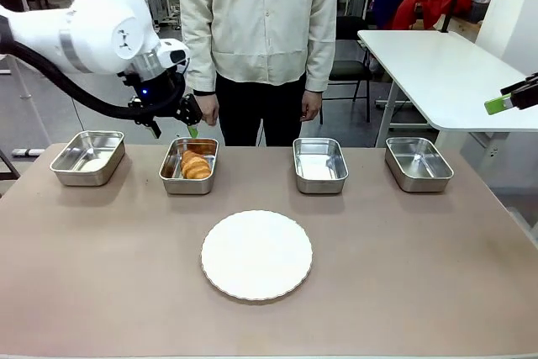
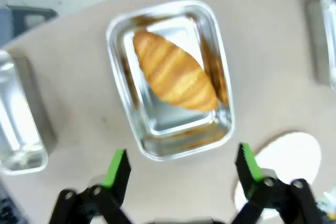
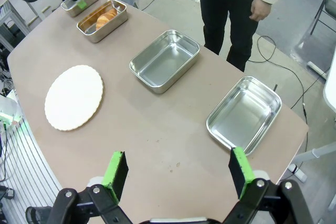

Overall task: Place the bread in the container.
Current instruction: Place the Butter Roll into the Airtight Container indicated by the human.

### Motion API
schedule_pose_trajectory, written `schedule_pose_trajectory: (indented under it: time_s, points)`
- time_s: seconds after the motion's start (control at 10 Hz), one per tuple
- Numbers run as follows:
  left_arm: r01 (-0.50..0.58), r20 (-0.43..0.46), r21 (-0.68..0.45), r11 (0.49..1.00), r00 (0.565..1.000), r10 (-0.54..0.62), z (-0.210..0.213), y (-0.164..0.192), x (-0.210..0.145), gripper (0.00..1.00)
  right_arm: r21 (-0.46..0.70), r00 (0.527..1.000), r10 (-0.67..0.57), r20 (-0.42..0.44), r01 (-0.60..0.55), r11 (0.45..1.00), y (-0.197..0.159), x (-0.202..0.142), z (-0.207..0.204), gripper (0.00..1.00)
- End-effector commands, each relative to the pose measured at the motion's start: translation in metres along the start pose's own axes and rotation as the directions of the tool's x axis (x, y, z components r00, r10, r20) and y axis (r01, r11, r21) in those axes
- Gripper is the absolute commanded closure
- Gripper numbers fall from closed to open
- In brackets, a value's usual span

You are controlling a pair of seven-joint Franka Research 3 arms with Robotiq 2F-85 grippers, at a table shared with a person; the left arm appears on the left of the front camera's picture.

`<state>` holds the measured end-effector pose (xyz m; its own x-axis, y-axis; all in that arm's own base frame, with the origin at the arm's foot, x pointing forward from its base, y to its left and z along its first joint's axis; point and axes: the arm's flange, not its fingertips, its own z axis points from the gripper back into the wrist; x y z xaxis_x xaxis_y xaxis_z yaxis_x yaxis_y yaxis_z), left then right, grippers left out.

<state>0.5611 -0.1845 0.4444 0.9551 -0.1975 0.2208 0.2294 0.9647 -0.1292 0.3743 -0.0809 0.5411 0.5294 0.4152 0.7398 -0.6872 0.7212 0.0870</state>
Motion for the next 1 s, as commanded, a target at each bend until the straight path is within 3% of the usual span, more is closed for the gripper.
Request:
schedule_pose_trajectory:
  time_s: [0.0, 0.4, 0.9]
  points:
    - [0.076, 0.062, -0.013, 0.997, 0.995, -0.075, 0.028, -0.004, -0.065, 0.00, 0.016, 1.000, 0.010, 0.024, -0.010, 1.000, 0.000, -0.001, -0.001, 0.00]
    - [0.097, 0.171, 0.056, 0.994, 0.980, -0.106, 0.063, -0.030, -0.167, 0.00, 0.016, 1.000, 0.010, 0.024, -0.010, 1.000, 0.000, -0.001, -0.001, 0.00]
    - [0.067, 0.213, 0.010, 0.998, 0.975, -0.067, 0.049, -0.030, -0.221, 0.00, 0.016, 1.000, 0.010, 0.024, -0.010, 1.000, 0.000, -0.001, -0.001, 0.00]
